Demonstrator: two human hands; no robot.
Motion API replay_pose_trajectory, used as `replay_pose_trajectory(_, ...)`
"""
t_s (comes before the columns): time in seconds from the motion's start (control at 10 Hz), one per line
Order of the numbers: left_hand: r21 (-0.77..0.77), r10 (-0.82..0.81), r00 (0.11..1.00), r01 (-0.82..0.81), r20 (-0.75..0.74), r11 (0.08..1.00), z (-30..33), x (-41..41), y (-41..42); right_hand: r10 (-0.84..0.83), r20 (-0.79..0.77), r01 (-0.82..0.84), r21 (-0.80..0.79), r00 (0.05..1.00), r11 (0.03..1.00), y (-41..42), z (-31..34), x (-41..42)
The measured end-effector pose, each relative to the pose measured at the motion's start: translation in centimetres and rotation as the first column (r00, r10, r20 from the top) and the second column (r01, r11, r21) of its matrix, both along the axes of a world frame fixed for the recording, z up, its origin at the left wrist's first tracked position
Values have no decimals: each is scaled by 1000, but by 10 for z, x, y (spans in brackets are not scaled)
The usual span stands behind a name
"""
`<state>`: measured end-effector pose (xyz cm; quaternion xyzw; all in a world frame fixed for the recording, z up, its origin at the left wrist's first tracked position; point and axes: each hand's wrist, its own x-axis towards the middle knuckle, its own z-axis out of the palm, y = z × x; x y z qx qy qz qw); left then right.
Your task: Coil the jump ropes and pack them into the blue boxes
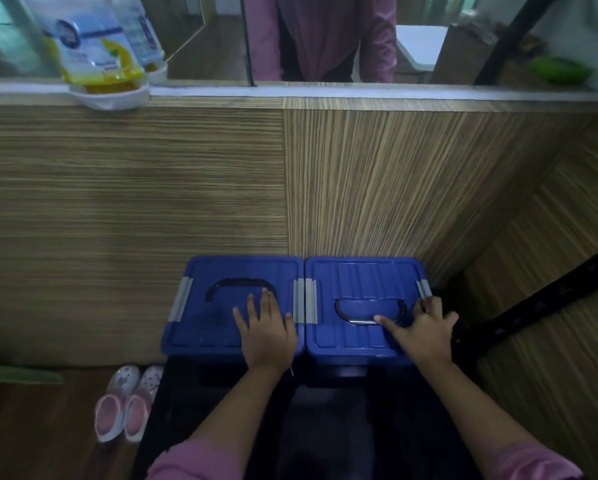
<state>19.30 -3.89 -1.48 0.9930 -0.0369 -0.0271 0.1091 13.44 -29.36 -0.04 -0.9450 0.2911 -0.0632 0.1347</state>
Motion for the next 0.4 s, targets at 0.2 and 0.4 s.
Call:
replay_pose_trajectory(0.2,-57,-44,997,41,-63,998,7,2,7,30,-24,-33,-150,999,988,30,0,-8)
replay_pose_trajectory(0.4,-409,-132,967,213,218,887,3,-50,41,372,368,-377,-61,852,924,94,-16,-49)
